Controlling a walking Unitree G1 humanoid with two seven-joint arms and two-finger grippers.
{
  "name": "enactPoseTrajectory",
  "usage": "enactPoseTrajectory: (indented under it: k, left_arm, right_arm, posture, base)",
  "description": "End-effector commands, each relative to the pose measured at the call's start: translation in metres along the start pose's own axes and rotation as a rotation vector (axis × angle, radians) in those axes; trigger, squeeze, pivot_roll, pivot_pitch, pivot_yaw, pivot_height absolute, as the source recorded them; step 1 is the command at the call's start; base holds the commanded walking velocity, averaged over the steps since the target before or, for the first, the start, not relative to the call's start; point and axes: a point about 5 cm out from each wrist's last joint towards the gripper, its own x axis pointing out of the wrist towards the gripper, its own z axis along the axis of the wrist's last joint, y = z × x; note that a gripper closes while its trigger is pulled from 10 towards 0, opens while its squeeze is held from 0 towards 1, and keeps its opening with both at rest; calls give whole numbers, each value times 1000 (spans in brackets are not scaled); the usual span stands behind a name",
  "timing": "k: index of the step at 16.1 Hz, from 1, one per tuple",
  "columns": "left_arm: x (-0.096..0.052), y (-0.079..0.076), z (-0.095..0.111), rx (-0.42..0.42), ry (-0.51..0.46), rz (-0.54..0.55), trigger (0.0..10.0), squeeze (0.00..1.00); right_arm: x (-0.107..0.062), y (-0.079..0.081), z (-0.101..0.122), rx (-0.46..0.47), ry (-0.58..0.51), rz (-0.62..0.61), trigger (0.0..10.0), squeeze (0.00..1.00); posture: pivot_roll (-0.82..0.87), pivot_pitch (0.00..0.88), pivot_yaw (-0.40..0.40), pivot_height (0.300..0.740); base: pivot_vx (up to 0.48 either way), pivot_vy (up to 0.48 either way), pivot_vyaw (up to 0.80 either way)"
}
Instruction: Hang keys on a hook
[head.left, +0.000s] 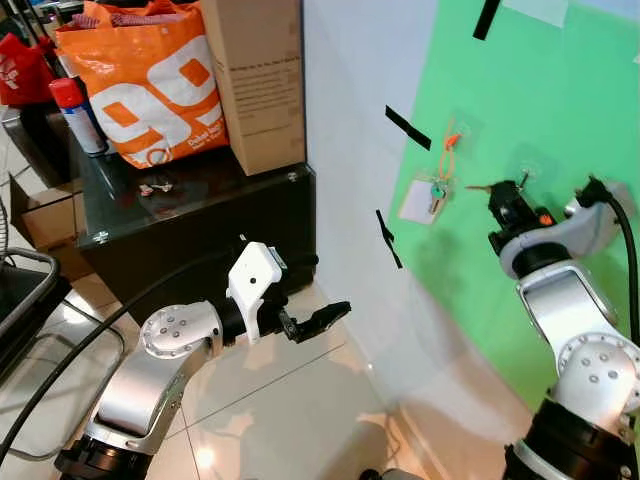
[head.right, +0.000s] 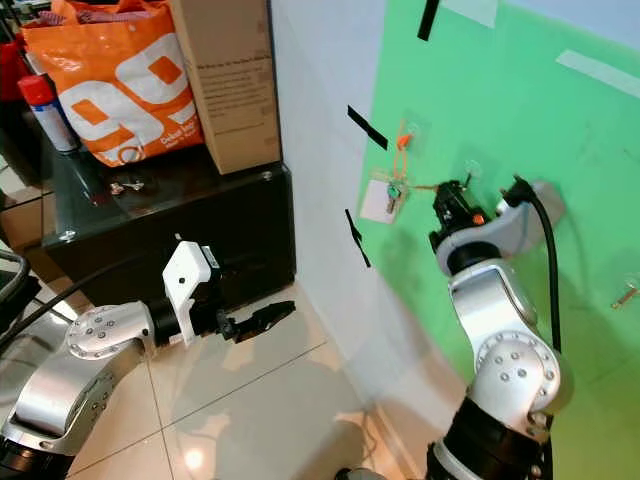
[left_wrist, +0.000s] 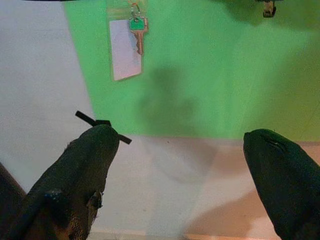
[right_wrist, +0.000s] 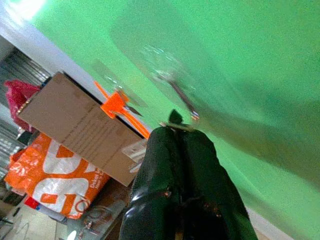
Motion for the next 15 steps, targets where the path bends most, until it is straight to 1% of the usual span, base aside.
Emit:
enactPoseTrajectory:
  k: [1,5,7,8,9,11,13,15]
  left_arm:
    - [-1,-1,4,18,3,-17,10000,0]
    - [-1,-1,3,23,3,-23,10000,0]
    - [-1,-1,4,27,2,-25,10000,0]
    - [-1,-2,3,28,2,-25,10000,0]
    - [-1,-2,3,28,2,-25,10000,0]
    - [0,-3,3,27,1,-29,10000,0]
    - [0,-3,3,28,1,-31,10000,0]
    - [0,-4,3,25,1,-32,10000,0]
  right_arm:
    - [-4,-8,3,11,-10,-39,10000,0]
    - [-7,-10,0,-5,11,-45,10000,0]
    - [-7,-8,-1,-42,18,-25,10000,0]
    - [-8,-4,-1,-71,14,6,10000,0]
    - [-8,-2,-1,-81,11,21,10000,0]
    - [-12,9,-1,-170,-1,101,10000,0]
    - [-13,15,1,-181,-22,126,10000,0]
    - [-13,17,6,-186,-52,135,10000,0]
  posture:
    - [-55,0,22,740]
    - [-55,0,21,740]
    - [-54,0,20,740]
    - [-54,0,20,740]
    - [-55,0,20,740]
    - [-56,0,20,740]
    - [-58,0,21,740]
    - [-60,0,19,740]
  base:
    - [0,0,0]
    - [0,0,0]
    - [0,0,0]
    - [0,0,0]
    - [0,0,0]
    - [0,0,0]
    - [0,0,0]
    - [0,0,0]
